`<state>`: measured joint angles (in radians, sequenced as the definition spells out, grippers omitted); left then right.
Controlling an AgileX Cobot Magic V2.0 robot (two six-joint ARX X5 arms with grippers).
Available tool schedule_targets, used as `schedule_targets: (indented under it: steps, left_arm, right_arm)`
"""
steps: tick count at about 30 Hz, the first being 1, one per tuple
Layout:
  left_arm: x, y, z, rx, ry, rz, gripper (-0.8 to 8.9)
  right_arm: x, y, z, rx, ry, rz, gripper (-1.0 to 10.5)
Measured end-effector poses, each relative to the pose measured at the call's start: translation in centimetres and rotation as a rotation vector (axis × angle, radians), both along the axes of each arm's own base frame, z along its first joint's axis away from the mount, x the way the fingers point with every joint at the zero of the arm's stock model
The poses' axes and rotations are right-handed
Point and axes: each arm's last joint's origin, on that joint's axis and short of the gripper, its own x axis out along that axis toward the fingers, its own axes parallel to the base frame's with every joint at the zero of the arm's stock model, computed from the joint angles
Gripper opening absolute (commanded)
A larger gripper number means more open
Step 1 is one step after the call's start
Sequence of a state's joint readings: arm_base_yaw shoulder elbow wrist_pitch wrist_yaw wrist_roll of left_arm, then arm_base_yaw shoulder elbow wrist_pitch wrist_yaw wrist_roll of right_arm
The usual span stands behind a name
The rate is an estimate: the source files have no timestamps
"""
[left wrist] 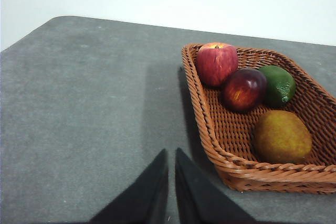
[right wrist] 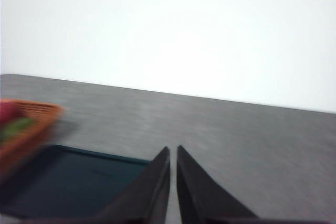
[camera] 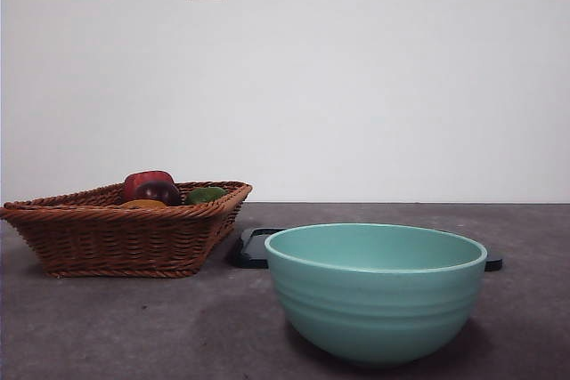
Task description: Pick up the wifruite, put it on the bowl, pick up the plate, put it on desk
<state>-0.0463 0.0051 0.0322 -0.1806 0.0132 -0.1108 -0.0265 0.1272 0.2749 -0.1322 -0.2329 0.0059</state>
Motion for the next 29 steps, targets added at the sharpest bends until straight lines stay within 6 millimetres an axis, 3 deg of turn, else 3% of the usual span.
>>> schedule_targets:
  steps: [4, 7, 16, 29]
  left_arm:
    - [0.0, 0.0, 0.0, 0.001, 0.000, 0.000, 0.20]
    - [0.0, 0.0, 0.0, 0.001, 0.000, 0.000, 0.20]
    - [0.0, 0.0, 0.0, 0.001, 0.000, 0.000, 0.20]
    - [0.0, 0.0, 0.0, 0.001, 0.000, 0.000, 0.20]
  right_arm:
    - [1.0, -0.6, -4.9, -0.001, 0.051, -0.146, 0.2]
    - [1.0, -0.7, -6.6, -0.003, 0.075, -0.185, 0.2]
    - [0.8, -0.9, -8.1, -0.028, 0.170, -0.247, 0.2]
    - [0.8, -0.9, -8.1, -0.038, 0.169, -0.254, 0.2]
